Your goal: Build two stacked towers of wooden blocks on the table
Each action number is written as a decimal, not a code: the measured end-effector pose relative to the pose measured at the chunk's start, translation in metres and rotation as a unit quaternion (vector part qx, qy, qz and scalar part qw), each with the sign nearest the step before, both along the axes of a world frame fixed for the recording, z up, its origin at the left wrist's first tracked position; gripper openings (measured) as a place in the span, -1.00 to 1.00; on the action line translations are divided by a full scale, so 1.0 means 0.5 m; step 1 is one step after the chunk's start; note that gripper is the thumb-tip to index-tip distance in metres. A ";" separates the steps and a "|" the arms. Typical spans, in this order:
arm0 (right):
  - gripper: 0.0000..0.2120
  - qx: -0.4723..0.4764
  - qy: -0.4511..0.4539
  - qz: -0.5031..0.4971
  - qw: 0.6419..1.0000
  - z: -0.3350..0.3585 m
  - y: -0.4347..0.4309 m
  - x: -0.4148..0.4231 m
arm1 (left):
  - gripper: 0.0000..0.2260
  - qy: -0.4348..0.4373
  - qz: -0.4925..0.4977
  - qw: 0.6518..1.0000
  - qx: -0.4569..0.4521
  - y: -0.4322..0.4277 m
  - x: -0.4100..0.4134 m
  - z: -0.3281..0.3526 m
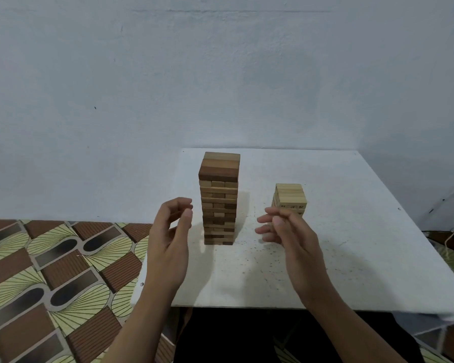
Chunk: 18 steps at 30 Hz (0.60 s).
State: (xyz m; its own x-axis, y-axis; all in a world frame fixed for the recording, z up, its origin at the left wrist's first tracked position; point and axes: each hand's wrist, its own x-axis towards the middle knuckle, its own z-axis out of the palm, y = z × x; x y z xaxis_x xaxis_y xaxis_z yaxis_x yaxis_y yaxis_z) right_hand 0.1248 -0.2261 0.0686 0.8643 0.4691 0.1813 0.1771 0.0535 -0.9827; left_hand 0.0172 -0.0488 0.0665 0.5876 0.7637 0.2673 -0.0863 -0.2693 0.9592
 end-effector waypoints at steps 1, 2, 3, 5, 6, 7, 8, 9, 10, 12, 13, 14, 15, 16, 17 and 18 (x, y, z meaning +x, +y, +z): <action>-0.80 0.000 0.000 0.001 1.000 0.005 0.006 0.000 | -0.85 -0.005 0.009 1.000 -0.006 0.002 0.004 0.003; -0.80 0.000 -0.001 0.003 1.000 0.010 0.013 0.001 | -0.84 -0.011 0.015 1.000 -0.007 0.004 0.008 0.009; -0.79 0.000 -0.003 0.004 1.000 0.016 0.020 0.001 | -0.84 -0.017 0.019 1.000 -0.006 0.006 0.012 0.014; -0.79 0.004 -0.002 0.005 1.000 0.026 0.031 0.003 | -0.84 -0.034 0.022 0.999 -0.002 0.009 0.020 0.026; -0.79 0.007 -0.002 0.003 1.000 0.030 0.034 0.004 | -0.84 -0.039 0.023 0.999 0.000 0.010 0.023 0.031; -0.79 0.010 -0.002 0.001 1.000 0.035 0.038 0.006 | -0.84 -0.041 0.023 0.999 0.001 0.013 0.026 0.035; -0.79 0.014 -0.002 0.000 1.000 0.039 0.041 0.008 | -0.83 -0.040 0.023 0.999 0.000 0.017 0.029 0.037; -0.79 0.019 0.000 -0.003 1.000 0.043 0.042 0.009 | -0.82 -0.037 0.023 0.999 -0.002 0.018 0.032 0.038; -0.78 0.023 0.002 -0.004 1.000 0.047 0.046 0.010 | -0.80 -0.036 0.022 0.999 -0.006 0.021 0.034 0.039; -0.75 0.026 0.013 -0.004 1.000 0.053 0.054 0.012 | -0.74 -0.032 0.009 0.999 -0.016 0.023 0.038 0.041; -0.74 0.021 0.017 -0.003 1.000 0.054 0.060 0.014 | -0.71 -0.026 -0.002 1.000 -0.017 0.022 0.040 0.042; -0.71 0.010 0.017 0.001 1.000 0.056 0.069 0.015 | -0.68 -0.016 -0.015 1.000 -0.014 0.020 0.042 0.044; -0.68 0.000 0.014 0.010 1.000 0.058 0.077 0.016 | -0.65 -0.003 -0.027 1.000 -0.009 0.017 0.045 0.045; -0.65 -0.010 0.009 0.019 1.000 0.061 0.086 0.017 | -0.63 0.010 -0.036 0.999 -0.003 0.015 0.048 0.046; -0.64 -0.018 0.005 0.027 0.999 0.064 0.094 0.017 | -0.61 0.022 -0.042 0.999 0.001 0.012 0.051 0.048; -0.62 -0.026 0.002 0.031 0.999 0.067 0.102 0.018 | -0.58 0.029 -0.045 0.999 0.003 0.011 0.053 0.049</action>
